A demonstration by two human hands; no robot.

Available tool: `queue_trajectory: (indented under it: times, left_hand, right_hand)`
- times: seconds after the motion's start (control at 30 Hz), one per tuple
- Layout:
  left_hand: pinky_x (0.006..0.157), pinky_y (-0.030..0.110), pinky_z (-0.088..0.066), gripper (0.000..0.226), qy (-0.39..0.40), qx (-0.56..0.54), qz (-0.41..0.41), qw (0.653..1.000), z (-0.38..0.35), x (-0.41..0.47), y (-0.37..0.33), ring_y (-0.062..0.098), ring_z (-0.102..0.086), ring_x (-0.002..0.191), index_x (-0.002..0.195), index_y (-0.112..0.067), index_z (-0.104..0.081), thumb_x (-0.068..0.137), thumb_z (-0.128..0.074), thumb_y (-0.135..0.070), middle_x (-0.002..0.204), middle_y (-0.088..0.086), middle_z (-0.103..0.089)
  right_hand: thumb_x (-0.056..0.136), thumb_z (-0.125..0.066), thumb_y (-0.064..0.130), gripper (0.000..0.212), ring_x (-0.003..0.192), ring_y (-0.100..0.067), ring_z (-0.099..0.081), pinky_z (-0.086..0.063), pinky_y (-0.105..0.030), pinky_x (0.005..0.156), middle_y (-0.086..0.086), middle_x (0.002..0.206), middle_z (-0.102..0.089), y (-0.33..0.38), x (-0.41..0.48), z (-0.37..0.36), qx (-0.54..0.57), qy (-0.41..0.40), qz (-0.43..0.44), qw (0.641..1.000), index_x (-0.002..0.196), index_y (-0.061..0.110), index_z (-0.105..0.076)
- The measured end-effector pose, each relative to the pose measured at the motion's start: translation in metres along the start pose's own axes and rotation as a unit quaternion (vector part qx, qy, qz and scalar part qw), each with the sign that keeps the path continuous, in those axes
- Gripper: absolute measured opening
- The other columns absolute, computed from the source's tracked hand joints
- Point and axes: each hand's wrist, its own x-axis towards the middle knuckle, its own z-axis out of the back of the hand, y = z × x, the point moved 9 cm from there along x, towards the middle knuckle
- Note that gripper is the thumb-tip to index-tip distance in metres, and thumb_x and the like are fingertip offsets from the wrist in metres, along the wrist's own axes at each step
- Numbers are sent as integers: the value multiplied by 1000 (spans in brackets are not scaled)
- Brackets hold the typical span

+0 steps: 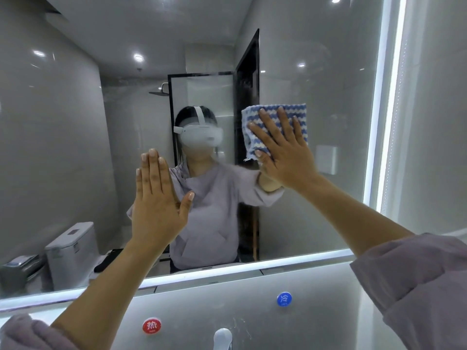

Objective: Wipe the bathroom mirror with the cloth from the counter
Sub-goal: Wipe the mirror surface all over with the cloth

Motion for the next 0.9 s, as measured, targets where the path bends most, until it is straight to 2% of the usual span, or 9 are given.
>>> queue_trajectory:
  times: [0.3, 0.47, 0.6, 0.9]
  left_hand:
    - [123, 45, -2, 89, 6, -1, 4, 1000, -2, -1, 1, 33, 8, 150, 150, 8, -1, 94, -22, -58, 160, 24, 5]
    - [123, 45, -2, 90, 8, 4, 2, 1000, -4, -1, 2, 34, 8, 149, 150, 8, 1, 94, -22, -59, 160, 23, 7]
    - [123, 44, 0, 90, 4, 8, 2, 1000, -5, -1, 2, 33, 9, 149, 150, 7, 2, 94, -20, -60, 160, 23, 8]
    - [123, 44, 0, 90, 5, 0, 2, 1000, -4, -1, 0, 34, 8, 149, 150, 8, 1, 94, -19, -60, 160, 23, 8]
  right_hand:
    - [101, -13, 51, 58, 148, -32, -4, -7, -51, 119, -4, 161, -8, -91, -36, -7, 14, 37, -93, 995, 153, 27, -8]
    - [97, -10, 57, 66, 148, -23, 6, -1, -45, 121, -3, 162, 0, -156, -68, -3, 53, 49, -197, 978, 153, 24, -5]
    - [90, -6, 63, 73, 148, -25, 8, 3, -44, 120, 0, 161, 8, -202, -93, -8, 70, 84, -313, 943, 153, 27, 2]
    - [93, -13, 58, 71, 148, -28, 10, 6, -48, 119, -4, 161, 8, -193, -81, -6, 82, 54, -333, 938, 154, 23, 0]
